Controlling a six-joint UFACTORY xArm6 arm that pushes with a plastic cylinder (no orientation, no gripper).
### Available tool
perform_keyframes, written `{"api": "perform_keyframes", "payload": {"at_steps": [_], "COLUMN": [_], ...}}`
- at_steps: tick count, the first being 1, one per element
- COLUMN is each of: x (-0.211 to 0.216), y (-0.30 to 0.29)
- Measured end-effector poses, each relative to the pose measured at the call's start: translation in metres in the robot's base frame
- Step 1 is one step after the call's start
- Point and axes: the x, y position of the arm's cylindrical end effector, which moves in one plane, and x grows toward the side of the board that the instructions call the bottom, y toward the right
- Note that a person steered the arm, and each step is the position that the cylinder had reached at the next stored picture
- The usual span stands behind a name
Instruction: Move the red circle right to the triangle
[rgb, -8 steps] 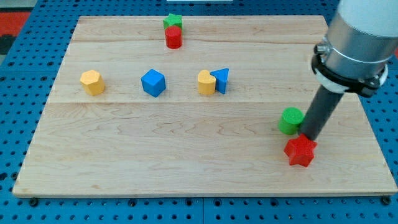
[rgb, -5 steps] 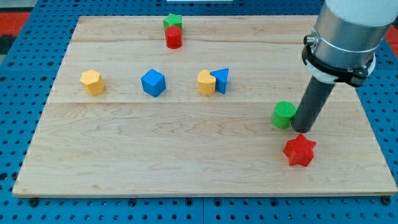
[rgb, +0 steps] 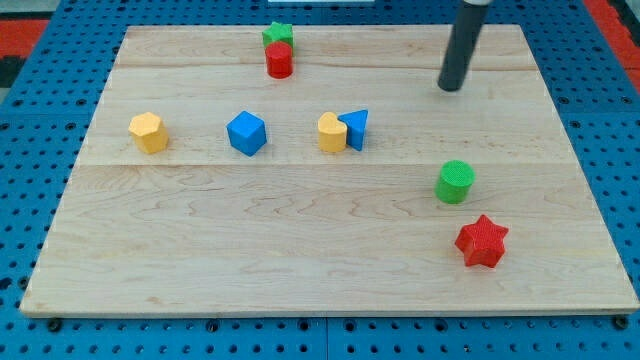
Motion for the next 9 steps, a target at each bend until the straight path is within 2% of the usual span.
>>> {"api": "perform_keyframes", "payload": {"at_steps": [1, 2, 3, 4, 5, 6, 7, 8, 9], "x": [-0.028, -0.033, 0.025, 0.025, -0.010, -0.056, -0.025, 0.025, 0.052], "y": [-0.056, -0.109, -0.114, -0.205, -0.298, -0.273, -0.188, -0.094, -0.038]}}
